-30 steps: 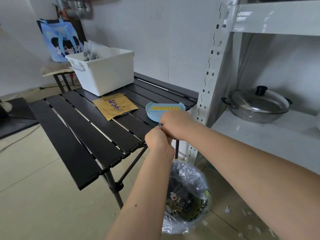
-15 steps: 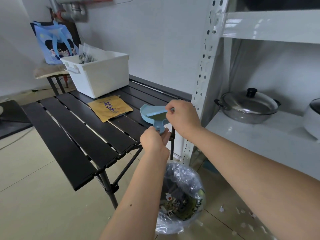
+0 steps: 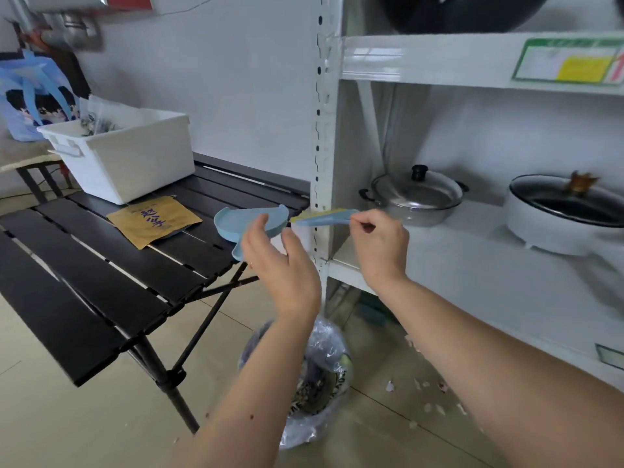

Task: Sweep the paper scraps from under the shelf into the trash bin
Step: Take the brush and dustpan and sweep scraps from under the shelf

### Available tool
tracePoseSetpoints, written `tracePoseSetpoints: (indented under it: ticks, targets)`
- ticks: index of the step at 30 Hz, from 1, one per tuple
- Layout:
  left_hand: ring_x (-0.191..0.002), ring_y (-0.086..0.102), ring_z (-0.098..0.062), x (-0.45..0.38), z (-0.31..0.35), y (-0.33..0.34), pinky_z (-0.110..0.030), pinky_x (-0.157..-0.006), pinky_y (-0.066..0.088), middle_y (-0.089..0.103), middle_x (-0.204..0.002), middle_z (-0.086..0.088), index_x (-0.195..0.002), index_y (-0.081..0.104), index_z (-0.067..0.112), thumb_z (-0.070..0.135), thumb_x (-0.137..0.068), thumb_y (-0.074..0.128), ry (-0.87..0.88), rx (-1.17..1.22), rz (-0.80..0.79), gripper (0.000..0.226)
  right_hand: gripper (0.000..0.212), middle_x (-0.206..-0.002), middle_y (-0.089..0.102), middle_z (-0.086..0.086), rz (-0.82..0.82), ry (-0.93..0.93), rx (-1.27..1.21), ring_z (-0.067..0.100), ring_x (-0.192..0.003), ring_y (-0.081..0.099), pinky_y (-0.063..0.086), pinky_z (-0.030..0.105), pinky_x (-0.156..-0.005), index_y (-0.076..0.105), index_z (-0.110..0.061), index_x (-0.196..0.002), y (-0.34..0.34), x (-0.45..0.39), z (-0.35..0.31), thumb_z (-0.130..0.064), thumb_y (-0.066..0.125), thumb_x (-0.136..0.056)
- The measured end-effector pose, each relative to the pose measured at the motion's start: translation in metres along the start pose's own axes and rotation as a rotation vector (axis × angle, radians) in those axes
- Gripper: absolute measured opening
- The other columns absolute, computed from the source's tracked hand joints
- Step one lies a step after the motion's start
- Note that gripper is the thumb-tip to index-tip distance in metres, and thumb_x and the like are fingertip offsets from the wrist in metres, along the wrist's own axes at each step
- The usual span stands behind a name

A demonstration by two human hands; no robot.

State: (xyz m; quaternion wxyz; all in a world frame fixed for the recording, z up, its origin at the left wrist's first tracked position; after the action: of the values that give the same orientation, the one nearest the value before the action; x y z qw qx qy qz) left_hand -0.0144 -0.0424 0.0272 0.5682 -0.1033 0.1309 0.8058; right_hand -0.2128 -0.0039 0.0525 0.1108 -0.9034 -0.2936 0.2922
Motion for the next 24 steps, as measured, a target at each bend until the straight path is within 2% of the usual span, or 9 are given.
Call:
tracePoseSetpoints:
  ticks: [1, 3, 7, 11, 14, 16, 20, 22, 24]
  targets:
    - [-0.109, 0.046, -0.013, 0.011, -0.006, 0.015, -0.012, -0.088, 0.040, 0.047, -0.122, -0.002, -0.127, 0.047, 0.013, 0.011, -0.095, 0.041, -0.074, 0.052, -0.088, 0.032, 0.017, -0.089, 0.073, 0.016, 0.007, 0.006, -0.011, 0.023, -0.080, 0.061, 0.038, 0.015, -0.065, 0.075, 0.001, -0.086, -0.008, 0.002, 0.004, -0.002, 0.058, -0.085]
    - [-0.093, 0.054, -0.014, 0.037, -0.033, 0.054, -0.017, -0.080, 0.045, 0.056, -0.112, -0.006, -0.116, 0.053, 0.011, 0.018, -0.098, 0.039, -0.356, 0.154, -0.297, 0.025, 0.016, -0.092, 0.072, 0.013, 0.008, 0.025, -0.021, 0.015, -0.078, 0.057, 0.039, 0.012, -0.064, 0.075, 0.000, -0.088, -0.021, 0.008, 0.012, -0.003, 0.059, -0.086]
    - [-0.059, 0.064, -0.013, 0.100, -0.073, 0.110, -0.023, -0.053, 0.049, 0.067, -0.076, -0.005, -0.099, 0.060, 0.007, 0.038, -0.098, 0.038, -0.888, 0.353, -0.594, 0.039, 0.013, -0.091, 0.073, 0.011, 0.013, 0.001, -0.031, 0.013, -0.078, 0.060, 0.041, 0.004, -0.067, 0.075, -0.001, -0.087, -0.046, 0.034, 0.025, -0.002, 0.063, -0.083]
    - [-0.084, 0.063, -0.024, 0.134, -0.087, 0.137, -0.033, -0.075, 0.050, 0.064, -0.093, -0.014, -0.108, 0.059, -0.003, 0.036, -0.098, 0.040, -1.116, 0.551, -0.592, 0.045, 0.009, -0.089, 0.073, 0.011, -0.001, 0.001, -0.005, 0.015, -0.076, 0.063, 0.052, 0.019, -0.073, 0.075, -0.001, -0.084, -0.065, 0.064, 0.049, 0.000, 0.067, -0.080]
    - [-0.067, 0.060, -0.024, 0.161, -0.084, 0.148, -0.036, -0.058, 0.053, 0.058, -0.079, -0.014, -0.096, 0.054, -0.003, 0.024, -0.099, 0.038, -1.195, 0.539, -0.631, 0.031, 0.018, -0.111, 0.062, 0.003, -0.033, 0.130, -0.002, 0.014, -0.090, 0.062, 0.054, 0.029, -0.082, 0.071, -0.008, -0.098, -0.077, 0.073, 0.079, -0.006, 0.066, -0.081]
    - [-0.054, 0.062, -0.024, 0.176, -0.084, 0.154, -0.031, -0.050, 0.055, 0.057, -0.074, -0.015, -0.094, 0.051, 0.000, 0.020, -0.098, 0.039, -1.192, 0.477, -0.676, 0.024, 0.032, -0.122, 0.052, 0.000, -0.066, 0.263, 0.048, 0.018, -0.101, 0.061, 0.049, 0.025, -0.083, 0.061, -0.014, -0.116, -0.083, 0.076, 0.104, -0.015, 0.063, -0.084]
    - [-0.036, 0.062, -0.017, 0.201, -0.083, 0.164, -0.022, -0.041, 0.053, 0.063, -0.045, -0.009, -0.086, 0.052, 0.001, 0.017, -0.098, 0.041, -1.173, 0.389, -0.762, 0.022, 0.037, -0.119, 0.061, 0.004, -0.127, 0.469, 0.030, 0.021, -0.103, 0.062, 0.043, 0.025, -0.078, 0.050, -0.013, -0.122, -0.087, 0.080, 0.142, -0.028, 0.058, -0.089]
    - [-0.039, 0.062, -0.015, 0.213, -0.084, 0.168, -0.023, -0.045, 0.053, 0.064, -0.046, -0.007, -0.085, 0.054, 0.004, 0.019, -0.097, 0.044, -1.172, 0.318, -0.800, 0.021, 0.035, -0.118, 0.064, 0.005, -0.151, 0.517, 0.060, 0.024, -0.107, 0.062, 0.041, 0.025, -0.077, 0.049, -0.011, -0.123, -0.092, 0.082, 0.154, -0.028, 0.052, -0.093]
    - [-0.054, 0.060, -0.018, 0.223, -0.088, 0.173, -0.027, -0.055, 0.050, 0.063, -0.063, -0.008, -0.091, 0.057, 0.006, 0.020, -0.095, 0.047, -1.138, 0.214, -0.846, 0.017, 0.031, -0.117, 0.064, 0.008, -0.208, 0.544, 0.089, 0.027, -0.108, 0.061, 0.041, 0.028, -0.078, 0.048, -0.010, -0.124, -0.093, 0.086, 0.167, -0.024, 0.044, -0.096]
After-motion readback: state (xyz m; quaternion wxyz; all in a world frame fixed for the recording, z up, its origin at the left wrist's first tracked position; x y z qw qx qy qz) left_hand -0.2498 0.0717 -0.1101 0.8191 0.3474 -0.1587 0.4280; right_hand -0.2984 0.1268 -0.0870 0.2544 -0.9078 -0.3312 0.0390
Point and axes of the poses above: each hand's wrist, its own x-axis away from the middle knuckle, its own y-axis out of the palm, z = x × y, the point moved 10 cm from there along -x, towards the middle knuckle
